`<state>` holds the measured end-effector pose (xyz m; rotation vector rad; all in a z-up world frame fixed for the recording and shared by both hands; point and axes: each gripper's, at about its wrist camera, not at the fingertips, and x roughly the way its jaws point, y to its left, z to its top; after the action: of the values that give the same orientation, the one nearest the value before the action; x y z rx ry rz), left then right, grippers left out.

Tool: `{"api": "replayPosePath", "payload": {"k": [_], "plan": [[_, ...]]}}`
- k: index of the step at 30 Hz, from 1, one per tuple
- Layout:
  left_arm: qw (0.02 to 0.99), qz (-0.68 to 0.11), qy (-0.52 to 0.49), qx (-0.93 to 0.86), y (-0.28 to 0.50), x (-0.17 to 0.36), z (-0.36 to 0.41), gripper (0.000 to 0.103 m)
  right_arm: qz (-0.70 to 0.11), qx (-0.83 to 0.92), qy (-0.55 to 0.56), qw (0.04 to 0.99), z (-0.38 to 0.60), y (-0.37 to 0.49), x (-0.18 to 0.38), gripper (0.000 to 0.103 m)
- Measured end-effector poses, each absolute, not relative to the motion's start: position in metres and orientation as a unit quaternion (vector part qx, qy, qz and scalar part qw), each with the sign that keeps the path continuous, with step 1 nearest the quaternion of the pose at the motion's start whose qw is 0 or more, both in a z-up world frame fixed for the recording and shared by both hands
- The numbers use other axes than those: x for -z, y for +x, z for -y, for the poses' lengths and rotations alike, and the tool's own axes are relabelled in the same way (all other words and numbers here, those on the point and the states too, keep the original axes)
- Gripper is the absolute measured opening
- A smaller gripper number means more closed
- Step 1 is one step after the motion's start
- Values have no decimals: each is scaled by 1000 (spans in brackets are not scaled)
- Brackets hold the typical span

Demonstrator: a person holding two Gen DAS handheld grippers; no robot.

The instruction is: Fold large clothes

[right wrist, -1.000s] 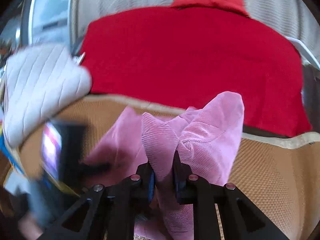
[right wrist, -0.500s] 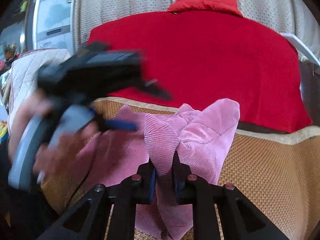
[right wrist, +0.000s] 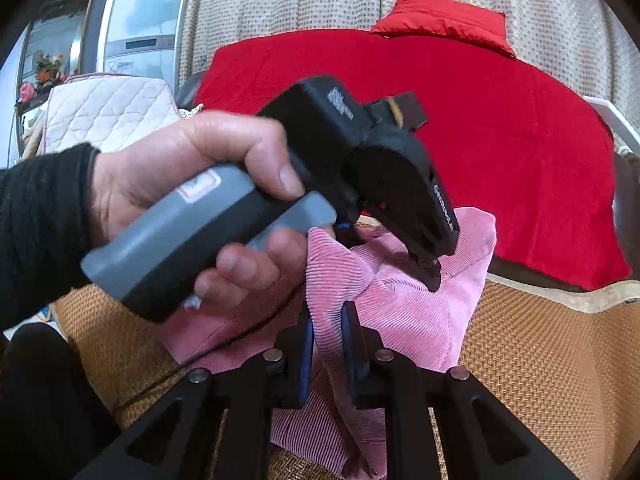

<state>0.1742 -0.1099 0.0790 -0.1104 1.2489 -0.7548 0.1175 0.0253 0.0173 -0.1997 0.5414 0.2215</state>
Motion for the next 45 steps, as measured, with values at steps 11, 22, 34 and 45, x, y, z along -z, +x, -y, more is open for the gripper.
{"api": "replayPosePath", "payload": {"k": [11,22,34,45], "plan": [[820,-426,-113,367,141,-142,20,16,-193,-152,-110,963,-57,100,-64,14],[780,-490,-265,284,162,-21,-104,16,-288,-240,-94,922,-121,138,3,14],[777,-474,-317,266,129,9,-143,16,-317,-263,-64,909,-92,131,10,16],[777,-491,-316,235,125,9,-144,24,-317,-286,78,901,-11,103,-24,69]]}}
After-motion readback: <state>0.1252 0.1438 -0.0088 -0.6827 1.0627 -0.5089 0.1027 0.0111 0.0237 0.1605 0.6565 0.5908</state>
